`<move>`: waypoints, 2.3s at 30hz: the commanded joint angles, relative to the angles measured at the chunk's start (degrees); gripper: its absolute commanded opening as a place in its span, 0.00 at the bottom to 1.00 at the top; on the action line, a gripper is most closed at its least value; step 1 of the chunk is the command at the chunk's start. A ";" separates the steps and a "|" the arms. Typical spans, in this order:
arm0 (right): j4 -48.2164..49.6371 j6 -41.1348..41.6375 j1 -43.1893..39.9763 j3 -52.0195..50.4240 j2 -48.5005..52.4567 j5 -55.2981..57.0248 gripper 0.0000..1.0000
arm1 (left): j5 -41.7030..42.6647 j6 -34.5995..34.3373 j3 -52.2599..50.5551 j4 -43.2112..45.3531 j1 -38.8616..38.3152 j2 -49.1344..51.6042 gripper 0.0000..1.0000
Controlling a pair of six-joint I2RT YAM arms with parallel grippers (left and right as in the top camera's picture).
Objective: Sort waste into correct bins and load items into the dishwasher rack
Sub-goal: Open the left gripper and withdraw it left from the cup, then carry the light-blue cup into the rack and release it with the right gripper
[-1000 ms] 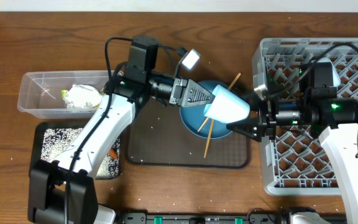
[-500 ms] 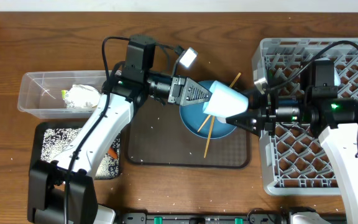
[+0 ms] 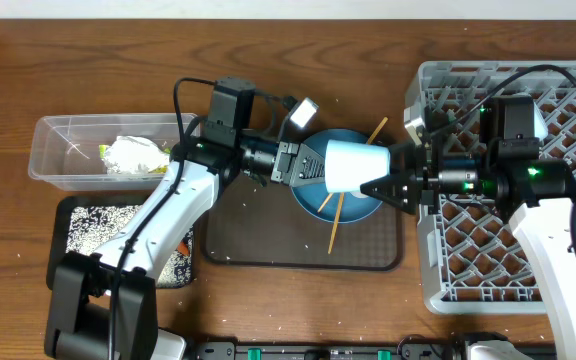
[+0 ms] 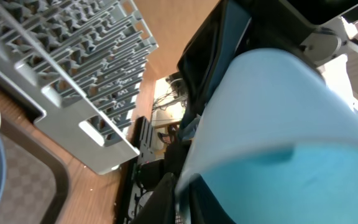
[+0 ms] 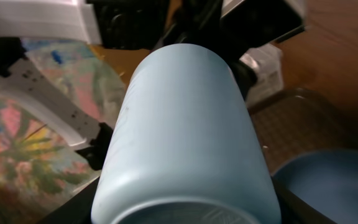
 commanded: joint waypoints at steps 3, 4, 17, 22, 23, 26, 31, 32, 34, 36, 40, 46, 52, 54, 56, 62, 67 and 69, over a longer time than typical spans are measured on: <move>1.31 4.39 -1.16 1.31 -0.07 8.59 0.30 | -1.51 1.55 -1.14 -0.22 1.38 -0.44 0.13; 1.31 4.55 -1.16 1.31 -0.20 9.09 0.30 | -2.10 1.55 -1.14 -0.20 1.86 -0.44 0.13; 0.55 18.08 -1.44 1.64 -5.03 40.24 0.29 | -30.25 1.44 -1.14 -15.72 11.34 -0.44 0.17; -1.75 24.61 -2.38 2.62 -7.34 54.31 0.25 | -53.66 1.42 -1.14 -26.27 12.52 -0.44 0.24; -2.21 26.23 -2.67 2.64 -7.58 58.05 0.24 | -58.27 1.42 -1.14 -27.58 12.52 -0.44 0.32; -2.95 27.23 -3.37 2.64 -7.48 66.18 0.24 | -65.94 1.42 -1.14 -29.66 12.52 -0.44 0.37; -1.97 29.59 -4.70 2.64 -6.14 71.28 0.22 | -69.05 1.40 -1.14 -30.10 12.52 -0.44 0.74; -1.44 29.97 -4.98 2.64 -5.70 71.30 0.22 | -69.05 1.40 -1.14 -30.10 12.52 -0.44 0.83; -0.76 30.01 -5.66 2.75 -4.81 71.36 0.22 | -69.05 1.40 -1.14 -30.10 12.52 -0.44 0.93; -0.79 29.99 -6.32 3.10 -3.98 71.30 0.23 | -69.09 1.42 -1.14 -30.10 12.52 -0.44 0.95; -1.36 29.75 -7.52 4.52 -1.70 71.14 0.26 | -69.07 1.40 -1.14 -30.10 12.52 -0.44 1.00; -6.21 29.70 -8.66 11.85 3.98 71.14 0.25 | -69.05 1.40 -1.14 -30.10 12.52 -0.44 0.98; -8.13 29.49 -8.61 17.75 10.80 71.14 0.25 | -69.05 1.40 -1.14 -30.10 12.52 -0.44 0.98; -7.82 29.51 -8.66 18.47 13.07 71.12 0.25 | -69.05 1.40 -1.14 -30.10 12.52 -0.44 0.98; -7.50 29.51 -8.59 18.69 15.28 71.12 0.26 | -69.05 1.40 -1.14 -30.10 12.52 -0.44 0.98; -6.84 29.49 -8.55 18.67 21.14 70.97 0.24 | -69.05 1.38 -1.14 -30.10 12.52 -0.44 0.98; -6.64 29.29 -8.55 18.67 24.85 70.97 0.24 | -69.05 1.38 -1.14 -30.08 12.52 -0.44 0.98; -6.47 29.29 -8.55 18.67 26.10 70.93 0.25 | -69.05 1.40 -1.14 -30.10 12.52 -0.44 0.98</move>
